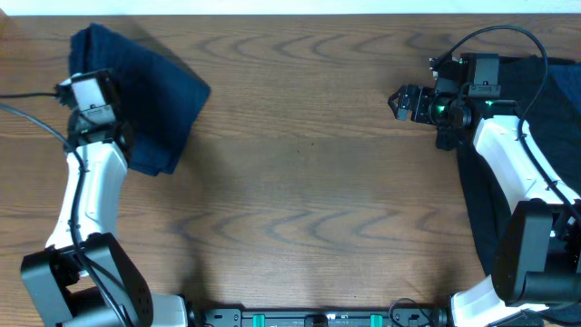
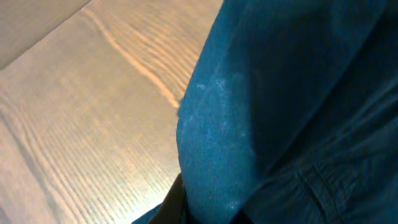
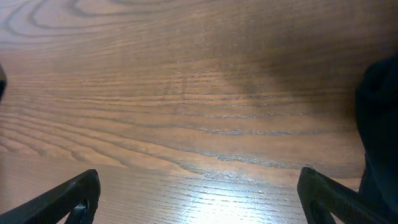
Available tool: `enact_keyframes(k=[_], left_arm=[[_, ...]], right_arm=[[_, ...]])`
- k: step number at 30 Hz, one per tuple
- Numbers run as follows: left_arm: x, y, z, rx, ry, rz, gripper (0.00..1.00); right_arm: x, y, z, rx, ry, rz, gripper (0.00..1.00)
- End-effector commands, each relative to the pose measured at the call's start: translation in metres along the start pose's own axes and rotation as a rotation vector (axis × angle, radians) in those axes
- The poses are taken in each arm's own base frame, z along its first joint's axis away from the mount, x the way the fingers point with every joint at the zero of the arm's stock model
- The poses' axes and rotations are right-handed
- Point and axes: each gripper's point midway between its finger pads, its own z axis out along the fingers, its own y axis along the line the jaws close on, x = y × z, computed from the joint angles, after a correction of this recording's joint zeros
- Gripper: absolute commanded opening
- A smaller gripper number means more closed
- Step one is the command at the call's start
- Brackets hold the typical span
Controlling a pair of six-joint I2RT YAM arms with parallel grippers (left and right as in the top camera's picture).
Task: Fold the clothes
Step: 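Grasp the navy shorts and drag them left onto the black garment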
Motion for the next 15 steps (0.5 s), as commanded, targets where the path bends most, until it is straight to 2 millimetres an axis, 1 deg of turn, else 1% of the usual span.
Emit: enact_keyframes(k=[1, 6, 11, 12, 13, 15], left_arm=[[-0.019, 0.013, -0.003, -0.022, -0.042, -0.129, 0.06], [-0.013, 0.017, 0.005, -0.036, -0.022, -0.137, 0.06], [0.000, 0.017, 0.022, -0.056, 0.017, -0.124, 0.08], [0.002, 0.018, 0.026, -0.060, 0.022, -0.124, 0.13], [0.003, 0.018, 0.030, -0.064, 0.025, -0.125, 0.24], [0.003, 0.020, 0.035, -0.069, 0.021, -0.133, 0.55]], right_arm=[[0.000, -0.002, -0.001, 0.002, -0.001, 0.001, 0.99], [0.000, -0.002, -0.001, 0.002, -0.001, 0.001, 0.99], [0.000, -0.002, -0.001, 0.002, -0.001, 0.001, 0.99], [0.000, -0.002, -0.001, 0.002, -0.001, 0.001, 0.99], [0.000, -0.002, -0.001, 0.003, -0.002, 0.001, 0.99], [0.000, -0.002, -0.001, 0.002, -0.001, 0.001, 0.99]])
